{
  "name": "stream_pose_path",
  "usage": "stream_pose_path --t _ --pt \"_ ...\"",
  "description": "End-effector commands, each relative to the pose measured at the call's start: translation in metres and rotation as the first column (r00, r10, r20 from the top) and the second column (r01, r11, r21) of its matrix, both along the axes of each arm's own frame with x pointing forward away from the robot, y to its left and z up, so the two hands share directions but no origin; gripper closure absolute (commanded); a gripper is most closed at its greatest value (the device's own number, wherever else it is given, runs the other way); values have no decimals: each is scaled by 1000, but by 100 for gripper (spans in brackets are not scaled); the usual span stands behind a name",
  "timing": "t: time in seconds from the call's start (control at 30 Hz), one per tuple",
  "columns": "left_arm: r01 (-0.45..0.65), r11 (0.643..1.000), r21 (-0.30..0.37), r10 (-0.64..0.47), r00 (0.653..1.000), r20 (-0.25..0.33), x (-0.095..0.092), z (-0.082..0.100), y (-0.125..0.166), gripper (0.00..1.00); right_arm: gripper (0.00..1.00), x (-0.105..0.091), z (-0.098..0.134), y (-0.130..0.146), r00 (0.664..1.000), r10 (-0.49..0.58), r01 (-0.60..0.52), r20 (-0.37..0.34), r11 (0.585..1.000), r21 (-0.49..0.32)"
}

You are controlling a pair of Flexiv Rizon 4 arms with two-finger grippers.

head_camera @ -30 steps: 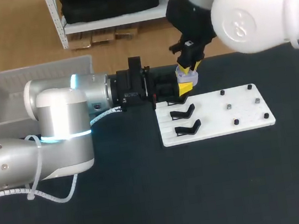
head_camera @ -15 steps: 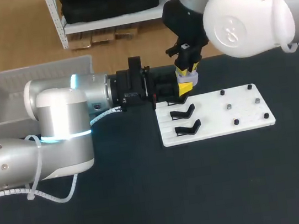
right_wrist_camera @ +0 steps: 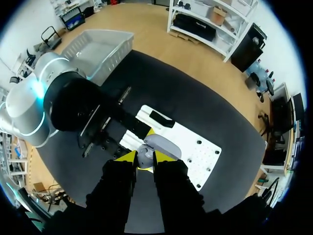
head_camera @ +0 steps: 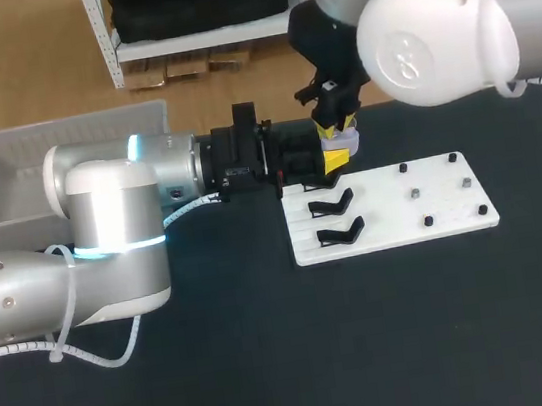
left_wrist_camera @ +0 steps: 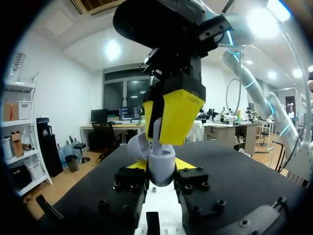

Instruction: Pick up each earbud case from the left stands, insert the matching earbuds, close the lid, and place the case in the box.

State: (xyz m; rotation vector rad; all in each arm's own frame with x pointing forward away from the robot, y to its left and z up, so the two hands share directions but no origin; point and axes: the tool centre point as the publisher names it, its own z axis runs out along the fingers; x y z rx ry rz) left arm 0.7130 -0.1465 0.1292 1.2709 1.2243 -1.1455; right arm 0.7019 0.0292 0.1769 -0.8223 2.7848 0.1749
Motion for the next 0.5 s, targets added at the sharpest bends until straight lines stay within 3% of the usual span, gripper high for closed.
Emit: stream_pose_path --t 0.03,0.5 --pt "-9 1000 -5 9 1000 5 -2 -1 0 100 100 0 -1 1 1000 0 0 -2 1000 -3" --pt "-9 1000 -5 9 1000 5 -2 -1 0 100 100 -1 -6 1 1000 11 -11 7 1000 -24"
